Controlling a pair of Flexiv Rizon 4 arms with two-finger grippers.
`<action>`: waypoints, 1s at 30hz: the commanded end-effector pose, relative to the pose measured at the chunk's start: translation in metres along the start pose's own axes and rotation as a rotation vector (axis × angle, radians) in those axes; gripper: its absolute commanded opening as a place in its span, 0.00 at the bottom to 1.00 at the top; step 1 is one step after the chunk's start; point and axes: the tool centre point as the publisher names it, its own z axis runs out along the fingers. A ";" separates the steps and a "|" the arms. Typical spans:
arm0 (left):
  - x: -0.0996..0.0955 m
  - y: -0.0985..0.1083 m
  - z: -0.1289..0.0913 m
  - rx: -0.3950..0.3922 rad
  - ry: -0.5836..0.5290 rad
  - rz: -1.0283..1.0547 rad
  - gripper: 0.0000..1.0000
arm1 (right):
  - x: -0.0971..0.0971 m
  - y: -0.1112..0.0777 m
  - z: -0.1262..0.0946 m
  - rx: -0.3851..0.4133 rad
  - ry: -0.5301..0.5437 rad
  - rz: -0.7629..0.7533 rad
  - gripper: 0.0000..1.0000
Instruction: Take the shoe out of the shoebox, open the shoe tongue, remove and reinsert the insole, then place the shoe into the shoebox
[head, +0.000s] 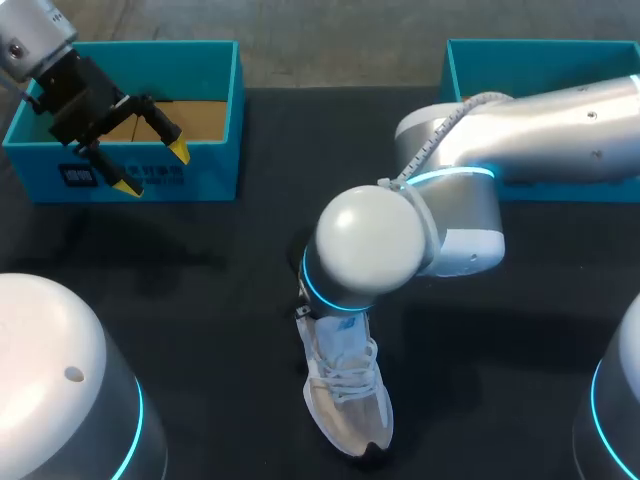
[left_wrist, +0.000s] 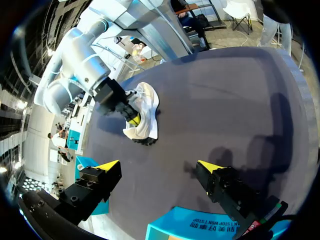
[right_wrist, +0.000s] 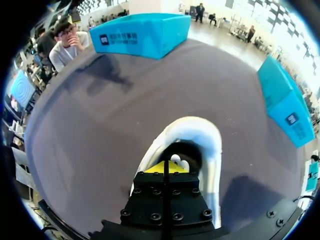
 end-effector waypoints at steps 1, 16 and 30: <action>0.000 -0.001 0.000 -0.002 0.003 0.000 1.00 | -0.001 0.003 -0.013 -0.008 -0.040 -0.007 0.00; 0.000 -0.001 0.000 -0.002 0.003 0.000 1.00 | -0.006 0.021 0.015 -0.025 -0.080 -0.031 0.00; 0.000 -0.001 0.000 -0.002 0.003 0.000 1.00 | -0.001 -0.014 0.041 0.005 -0.088 0.019 0.00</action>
